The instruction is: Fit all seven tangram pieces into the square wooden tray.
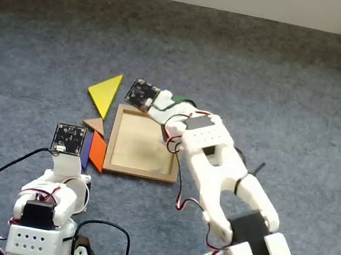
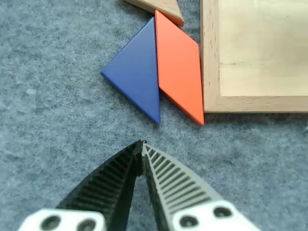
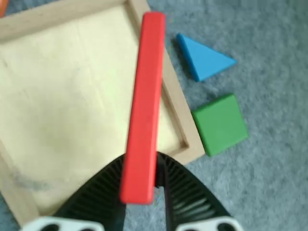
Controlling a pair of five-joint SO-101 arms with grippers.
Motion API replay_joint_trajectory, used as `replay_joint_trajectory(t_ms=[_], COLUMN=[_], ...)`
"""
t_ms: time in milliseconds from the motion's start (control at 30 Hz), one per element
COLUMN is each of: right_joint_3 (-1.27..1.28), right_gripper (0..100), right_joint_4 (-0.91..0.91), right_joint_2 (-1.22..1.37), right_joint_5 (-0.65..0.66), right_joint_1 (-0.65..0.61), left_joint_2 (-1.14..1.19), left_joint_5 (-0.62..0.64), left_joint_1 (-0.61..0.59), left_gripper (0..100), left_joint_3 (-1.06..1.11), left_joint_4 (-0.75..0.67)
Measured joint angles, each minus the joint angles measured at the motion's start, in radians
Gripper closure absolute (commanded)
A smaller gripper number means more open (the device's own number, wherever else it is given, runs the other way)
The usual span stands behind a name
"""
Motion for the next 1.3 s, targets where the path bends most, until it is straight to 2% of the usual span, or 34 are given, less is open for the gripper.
replay_joint_trajectory(t_ms=[100,167,400,633,767,833,967,1067,1200,1300], right_joint_3=[0.000,0.000,0.000,0.000,0.000,0.000,0.000,0.000,-0.075,-0.164], right_gripper=[80.1,74.8,74.7,82.4,82.4,81.2,72.4,77.1,90.0,91.9], right_joint_4=[-0.049,-0.060,-0.055,0.153,0.180,0.176,0.104,0.086,0.054,0.051], right_joint_2=[0.061,0.068,0.068,-0.012,-0.120,-0.132,-0.129,-0.057,0.078,0.164], right_joint_5=[0.021,0.021,0.028,0.028,0.028,0.020,-0.092,-0.150,-0.242,-0.307], right_joint_1=[-0.015,-0.015,-0.020,-0.089,-0.112,-0.109,-0.109,-0.109,-0.109,-0.081], left_joint_2=[0.000,0.000,0.000,0.000,0.000,0.000,0.000,0.000,0.000,0.000], left_joint_5=[0.000,0.000,0.000,0.000,0.000,0.000,0.000,0.000,0.000,0.000], left_joint_1=[0.000,0.000,0.000,0.000,0.000,0.000,0.000,0.000,0.000,0.000], left_gripper=[99,99,99,99,99,99,99,99,99,99], left_joint_3=[0.000,0.000,0.000,0.000,0.000,0.000,0.000,0.000,0.000,0.000], left_joint_4=[0.000,0.000,0.000,0.000,0.000,0.000,0.000,0.000,0.000,0.000])
